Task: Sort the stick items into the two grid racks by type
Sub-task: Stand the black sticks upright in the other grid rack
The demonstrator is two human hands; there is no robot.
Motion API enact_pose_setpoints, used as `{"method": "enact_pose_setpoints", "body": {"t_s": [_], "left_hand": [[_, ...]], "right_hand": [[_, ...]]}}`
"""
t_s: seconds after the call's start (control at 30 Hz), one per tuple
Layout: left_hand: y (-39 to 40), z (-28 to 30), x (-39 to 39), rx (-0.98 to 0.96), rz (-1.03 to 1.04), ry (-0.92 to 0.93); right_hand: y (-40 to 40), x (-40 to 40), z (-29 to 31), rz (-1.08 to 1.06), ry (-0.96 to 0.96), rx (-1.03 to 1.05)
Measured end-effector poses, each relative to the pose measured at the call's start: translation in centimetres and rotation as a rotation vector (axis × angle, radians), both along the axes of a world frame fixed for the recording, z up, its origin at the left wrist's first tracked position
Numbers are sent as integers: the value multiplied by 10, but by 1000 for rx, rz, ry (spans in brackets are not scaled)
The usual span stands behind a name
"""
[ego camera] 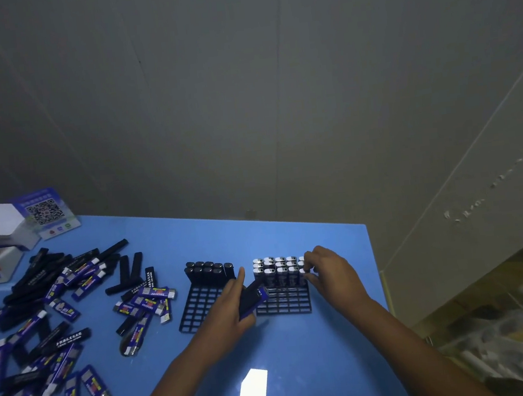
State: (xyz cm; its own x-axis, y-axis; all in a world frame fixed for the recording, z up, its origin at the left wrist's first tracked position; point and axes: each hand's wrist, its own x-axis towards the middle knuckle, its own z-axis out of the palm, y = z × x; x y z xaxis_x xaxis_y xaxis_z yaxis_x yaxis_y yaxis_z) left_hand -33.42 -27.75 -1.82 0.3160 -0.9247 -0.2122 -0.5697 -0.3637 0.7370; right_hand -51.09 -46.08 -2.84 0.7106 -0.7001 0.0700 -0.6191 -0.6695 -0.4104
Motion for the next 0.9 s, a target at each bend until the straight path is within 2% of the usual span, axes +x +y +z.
{"method": "enact_pose_setpoints", "body": {"t_s": [0.13,0.33,0.5,0.9], "left_hand": [[7,3,1,-6,12,-22],[23,12,-4,-23,21,-12],[40,16,-6,-27,36,-15],[78,21,35,-36,1,2]], "right_hand": [[4,3,12,20,-107,93],[37,18,40,36,-364,599],[67,33,54,185,-431,787],[102,73,60,199,-342,744]]}}
